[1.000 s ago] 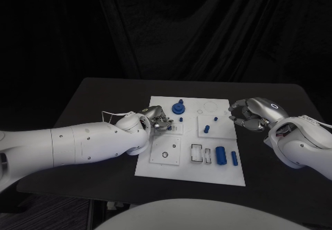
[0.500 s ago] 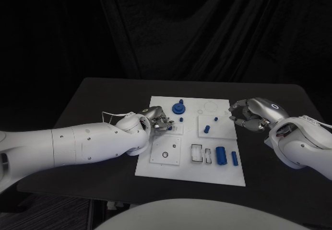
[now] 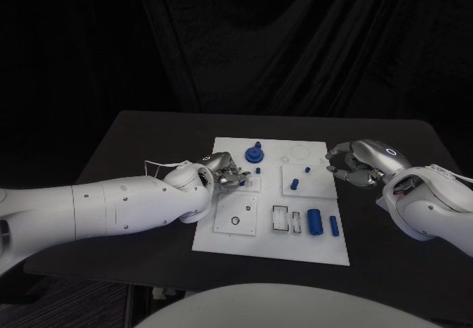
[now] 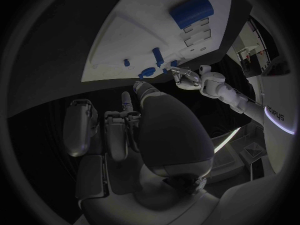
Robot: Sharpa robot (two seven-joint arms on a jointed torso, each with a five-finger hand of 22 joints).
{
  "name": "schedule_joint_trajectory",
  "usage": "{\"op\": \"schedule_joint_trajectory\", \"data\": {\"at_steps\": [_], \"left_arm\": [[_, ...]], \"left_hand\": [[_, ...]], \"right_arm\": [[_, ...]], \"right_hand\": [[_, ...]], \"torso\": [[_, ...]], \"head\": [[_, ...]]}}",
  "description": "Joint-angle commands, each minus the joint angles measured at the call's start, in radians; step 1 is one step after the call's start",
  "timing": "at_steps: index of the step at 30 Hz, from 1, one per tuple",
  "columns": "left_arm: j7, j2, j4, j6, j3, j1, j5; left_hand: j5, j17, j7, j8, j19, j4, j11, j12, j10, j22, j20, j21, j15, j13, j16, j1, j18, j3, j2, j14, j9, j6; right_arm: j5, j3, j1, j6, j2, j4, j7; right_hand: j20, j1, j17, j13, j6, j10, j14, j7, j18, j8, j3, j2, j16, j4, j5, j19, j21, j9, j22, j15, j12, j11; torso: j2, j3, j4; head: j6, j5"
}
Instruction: Assemble the parts on the task board
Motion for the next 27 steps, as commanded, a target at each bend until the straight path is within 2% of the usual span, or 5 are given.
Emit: {"op": "schedule_joint_trajectory", "data": {"at_steps": [1, 9, 16, 24, 27], "left_arm": [[0.016, 0.000, 0.003, 0.002, 0.001, -0.002, -0.001], [0.002, -0.001, 0.002, 0.014, 0.001, -0.003, -0.001], [0.003, -0.001, 0.000, 0.017, 0.001, -0.003, -0.001], [0.059, -0.019, 0.027, -0.066, 0.001, -0.003, -0.001], [0.074, -0.034, 0.052, -0.099, 0.001, -0.001, -0.001]], "left_hand": [[-0.008, 0.263, -0.003, -0.003, 0.034, 0.000, -0.006, 0.003, 0.104, 0.215, -0.005, -0.007, -0.005, 0.262, 0.003, -0.031, -0.009, -0.026, 0.009, 0.102, -0.002, 0.012], [-0.004, 0.263, -0.007, 0.009, 0.033, 0.001, -0.009, 0.003, 0.104, 0.215, -0.007, -0.008, -0.007, 0.262, 0.003, -0.133, -0.009, -0.112, 0.076, 0.102, 0.010, 0.031], [0.035, 0.263, -0.012, 0.043, 0.033, 0.000, -0.013, 0.003, 0.104, 0.214, -0.009, -0.009, -0.010, 0.262, 0.003, -0.138, -0.008, -0.148, 0.114, 0.102, 0.070, 0.024], [0.046, 0.263, -0.012, 0.054, 0.032, 0.000, -0.013, 0.003, 0.104, 0.214, -0.009, -0.009, -0.010, 0.262, 0.003, -0.132, -0.009, -0.157, 0.122, 0.102, 0.093, 0.013], [0.052, 0.263, -0.012, 0.059, 0.033, 0.000, -0.013, 0.003, 0.104, 0.215, -0.009, -0.008, -0.010, 0.262, 0.003, -0.129, -0.009, -0.160, 0.125, 0.102, 0.104, 0.008]], "right_arm": [[-0.002, 0.001, -0.003, 0.005, -0.001, 0.002, -0.012], [-0.002, 0.001, -0.003, 0.006, -0.003, 0.008, -0.011], [-0.002, 0.001, -0.003, 0.008, -0.003, 0.014, -0.011], [-0.002, 0.001, -0.003, 0.006, -0.010, 0.017, -0.012], [-0.002, 0.001, -0.003, 0.002, -0.014, 0.018, -0.011]], "right_hand": [[0.001, -0.001, 0.263, 0.198, 0.003, 0.052, 0.104, 0.001, 0.002, -0.002, 0.005, -0.004, 0.006, 0.001, 0.005, 0.007, 0.004, -0.001, 0.188, -0.001, 0.001, 0.000], [0.001, -0.001, 0.263, 0.196, 0.004, 0.051, 0.103, 0.001, 0.002, -0.001, 0.005, -0.004, 0.005, 0.001, 0.005, 0.007, 0.004, -0.001, 0.188, -0.001, 0.000, 0.000], [0.001, -0.001, 0.263, 0.198, 0.005, 0.053, 0.104, 0.001, 0.002, 0.000, 0.006, -0.004, 0.006, 0.002, 0.006, 0.007, 0.005, -0.002, 0.188, -0.001, 0.002, 0.000], [0.001, -0.001, 0.263, 0.198, 0.005, 0.053, 0.104, 0.001, 0.002, 0.000, 0.006, -0.004, 0.006, 0.002, 0.006, 0.007, 0.005, -0.002, 0.188, -0.001, 0.002, 0.000], [0.001, -0.001, 0.263, 0.198, 0.005, 0.053, 0.104, 0.001, 0.002, 0.000, 0.006, -0.004, 0.006, 0.002, 0.006, 0.007, 0.005, -0.002, 0.188, -0.001, 0.002, 0.000]], "torso": [[0.000, 0.0002, 0.0003], [-0.001, -0.0001, -0.0002], [0.000, -0.0001, 0.0000], [0.001, -0.0001, -0.0015], [0.002, -0.0001, 0.0007]], "head": [[0.000, 0.001], [0.000, 0.005], [0.000, 0.004], [0.000, 0.007], [0.000, 0.003]]}}
